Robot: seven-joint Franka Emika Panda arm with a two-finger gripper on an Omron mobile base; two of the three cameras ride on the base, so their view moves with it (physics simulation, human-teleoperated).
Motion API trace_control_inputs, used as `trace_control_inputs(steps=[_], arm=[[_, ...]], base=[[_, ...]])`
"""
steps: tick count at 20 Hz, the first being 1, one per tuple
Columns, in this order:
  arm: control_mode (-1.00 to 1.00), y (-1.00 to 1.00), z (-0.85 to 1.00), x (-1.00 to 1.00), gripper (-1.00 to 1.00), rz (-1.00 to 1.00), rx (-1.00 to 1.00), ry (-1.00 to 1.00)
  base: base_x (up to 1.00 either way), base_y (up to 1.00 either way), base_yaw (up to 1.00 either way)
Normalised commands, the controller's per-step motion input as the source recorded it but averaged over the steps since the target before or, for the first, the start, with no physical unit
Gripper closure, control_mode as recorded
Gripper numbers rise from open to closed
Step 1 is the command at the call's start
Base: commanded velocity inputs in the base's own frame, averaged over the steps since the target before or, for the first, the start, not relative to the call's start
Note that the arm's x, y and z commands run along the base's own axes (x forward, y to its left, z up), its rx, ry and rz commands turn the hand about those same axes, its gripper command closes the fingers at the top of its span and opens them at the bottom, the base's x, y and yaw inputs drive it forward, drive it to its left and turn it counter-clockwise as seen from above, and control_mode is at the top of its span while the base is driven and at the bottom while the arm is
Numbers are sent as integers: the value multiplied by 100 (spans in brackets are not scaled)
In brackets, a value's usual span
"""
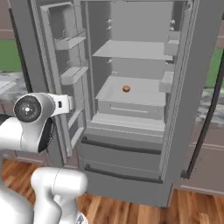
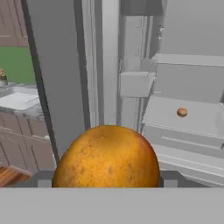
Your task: Pick the mango and tangerine from the fridge and place them inside the tupperware on the counter.
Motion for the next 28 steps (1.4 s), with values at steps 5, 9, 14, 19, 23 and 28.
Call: trace_control_inputs(steps=[5, 9, 14, 19, 23, 28], arm=[[100, 0, 0, 0, 100, 0, 0, 0], [100, 0, 0, 0, 100, 0, 0, 0], [100, 0, 0, 0, 100, 0, 0, 0], [100, 0, 0, 0, 100, 0, 0, 0], [100, 0, 0, 0, 100, 0, 0, 0], [100, 0, 0, 0, 100, 0, 0, 0]], base=[[0, 100, 0], [0, 100, 0], [8, 100, 0], [43, 100, 0], [74, 100, 0], [88, 100, 0]])
